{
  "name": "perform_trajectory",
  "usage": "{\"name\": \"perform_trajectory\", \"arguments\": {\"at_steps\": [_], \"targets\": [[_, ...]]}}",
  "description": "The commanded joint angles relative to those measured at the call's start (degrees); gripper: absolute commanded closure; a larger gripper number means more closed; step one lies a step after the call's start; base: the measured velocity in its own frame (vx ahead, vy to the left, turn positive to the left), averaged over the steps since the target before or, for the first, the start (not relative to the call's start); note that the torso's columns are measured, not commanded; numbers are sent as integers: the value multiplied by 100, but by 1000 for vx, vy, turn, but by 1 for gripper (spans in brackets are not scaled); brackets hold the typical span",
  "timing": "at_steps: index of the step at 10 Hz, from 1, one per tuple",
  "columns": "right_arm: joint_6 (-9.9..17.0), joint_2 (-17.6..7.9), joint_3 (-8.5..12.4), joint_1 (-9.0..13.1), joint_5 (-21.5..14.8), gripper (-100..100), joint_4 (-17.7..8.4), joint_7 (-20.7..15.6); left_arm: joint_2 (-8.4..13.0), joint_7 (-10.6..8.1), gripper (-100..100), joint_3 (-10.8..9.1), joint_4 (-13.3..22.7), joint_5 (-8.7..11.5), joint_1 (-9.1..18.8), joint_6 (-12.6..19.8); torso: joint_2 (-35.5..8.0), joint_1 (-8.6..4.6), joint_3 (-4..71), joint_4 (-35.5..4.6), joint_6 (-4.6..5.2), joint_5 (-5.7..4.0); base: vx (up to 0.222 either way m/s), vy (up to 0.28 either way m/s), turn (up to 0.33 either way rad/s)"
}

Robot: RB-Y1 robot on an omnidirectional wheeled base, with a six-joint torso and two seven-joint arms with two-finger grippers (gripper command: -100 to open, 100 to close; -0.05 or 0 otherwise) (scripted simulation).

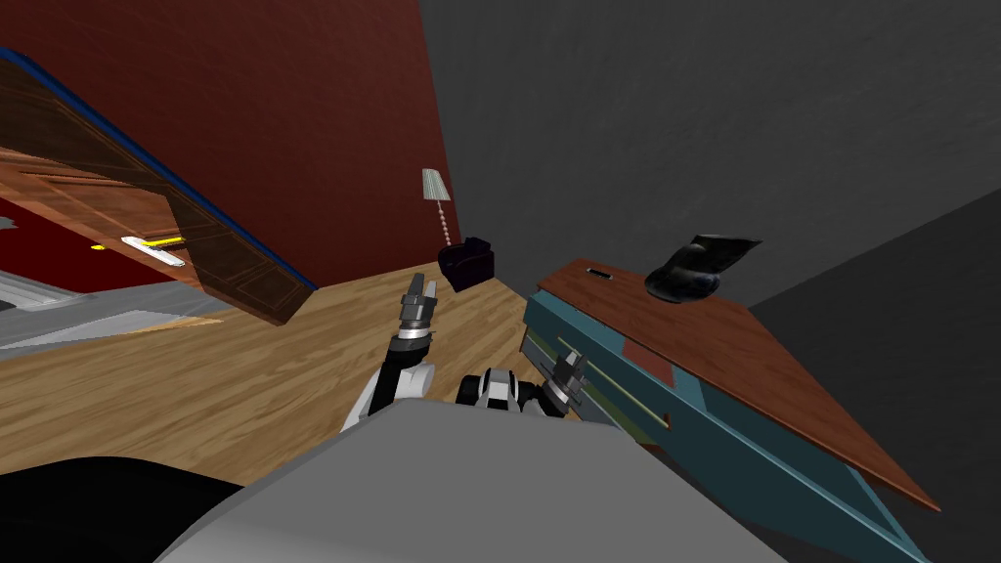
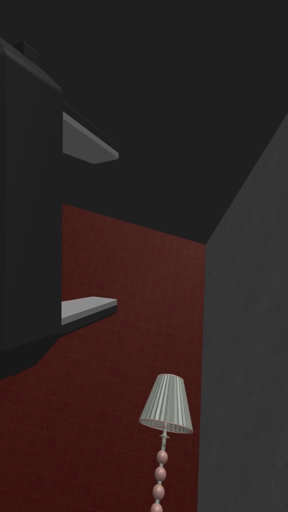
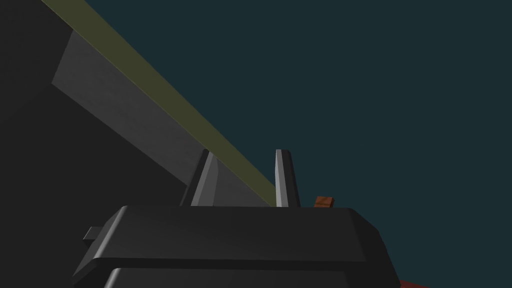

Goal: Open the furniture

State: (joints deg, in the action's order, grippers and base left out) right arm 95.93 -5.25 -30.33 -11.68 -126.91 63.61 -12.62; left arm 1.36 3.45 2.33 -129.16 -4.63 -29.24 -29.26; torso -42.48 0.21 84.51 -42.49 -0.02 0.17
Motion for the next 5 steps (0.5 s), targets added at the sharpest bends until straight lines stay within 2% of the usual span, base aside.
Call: {"name": "perform_trajectory", "arguments": {"at_steps": [1, 5], "targets": [[-80, -26, 129, -257, -228, 100, 258, 149, 0, 0, 0, 0, 0, 0, 0, 0, 1, 3, 2, -3, -5, 2, -28, 112, -27], [-226, -59, 316, -678, -560, 100, 631, 340, 0, 0, 0, 0, 0, 0, 0, 0, -17, 12, -1, -15, 0, 17, -27, 92, -24]]}}
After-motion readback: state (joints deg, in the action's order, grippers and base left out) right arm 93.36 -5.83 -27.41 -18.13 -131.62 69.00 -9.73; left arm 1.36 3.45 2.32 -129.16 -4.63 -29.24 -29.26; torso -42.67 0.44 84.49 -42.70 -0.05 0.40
